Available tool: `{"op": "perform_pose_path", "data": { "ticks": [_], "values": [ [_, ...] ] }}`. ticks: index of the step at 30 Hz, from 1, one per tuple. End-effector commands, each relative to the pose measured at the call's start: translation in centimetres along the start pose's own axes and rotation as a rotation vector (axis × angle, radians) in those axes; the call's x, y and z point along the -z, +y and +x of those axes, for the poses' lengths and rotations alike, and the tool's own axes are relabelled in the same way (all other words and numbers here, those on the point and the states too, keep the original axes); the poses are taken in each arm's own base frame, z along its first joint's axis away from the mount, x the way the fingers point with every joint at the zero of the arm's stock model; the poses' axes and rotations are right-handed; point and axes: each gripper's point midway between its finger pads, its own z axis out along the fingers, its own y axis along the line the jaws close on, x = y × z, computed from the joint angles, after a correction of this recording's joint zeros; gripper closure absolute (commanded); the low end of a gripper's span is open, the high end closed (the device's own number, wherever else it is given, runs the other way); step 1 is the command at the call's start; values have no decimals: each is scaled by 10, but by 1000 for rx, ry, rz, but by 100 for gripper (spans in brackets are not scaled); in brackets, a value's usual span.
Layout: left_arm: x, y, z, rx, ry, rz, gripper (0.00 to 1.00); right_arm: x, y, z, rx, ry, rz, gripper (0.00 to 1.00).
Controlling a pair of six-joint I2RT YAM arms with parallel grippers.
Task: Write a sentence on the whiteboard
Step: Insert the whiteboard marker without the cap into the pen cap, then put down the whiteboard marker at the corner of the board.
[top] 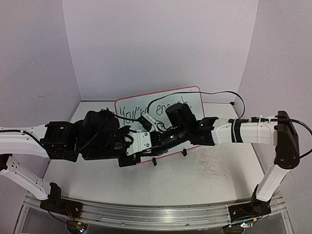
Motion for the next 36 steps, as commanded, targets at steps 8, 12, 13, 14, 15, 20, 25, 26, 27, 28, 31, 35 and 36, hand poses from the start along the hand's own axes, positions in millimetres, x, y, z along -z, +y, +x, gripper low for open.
{"op": "perform_pose_path", "data": {
  "ticks": [8,12,13,14,15,20,25,26,27,28,31,35,36],
  "values": [
    [31,85,34,423,-9,-226,56,214,-113,16,-177,-486,792,100],
    [35,127,63,598,-12,-338,41,303,-131,45,-285,-680,1089,100],
    [34,135,68,641,-15,-348,36,321,-139,54,-317,-715,1158,100],
    [34,147,76,693,-16,-366,32,338,-148,62,-360,-749,1215,100],
    [35,159,84,746,-19,-387,30,350,-158,68,-399,-769,1249,100],
    [53,204,97,910,-77,-493,25,360,-198,67,-479,-811,1264,100],
    [88,226,90,985,-166,-608,24,333,-240,88,-567,-728,1241,99],
    [94,228,88,988,-185,-620,23,330,-243,93,-576,-730,1239,98],
    [104,230,85,989,-206,-638,23,328,-244,96,-575,-734,1233,94],
    [111,231,82,987,-222,-650,23,327,-244,98,-570,-740,1224,91],
    [128,235,74,957,-257,-671,23,316,-250,110,-592,-710,1204,87],
    [150,243,58,908,-302,-697,23,292,-258,129,-642,-652,1160,83],
    [156,246,53,896,-314,-708,23,290,-260,132,-651,-648,1159,81]
  ]
}}
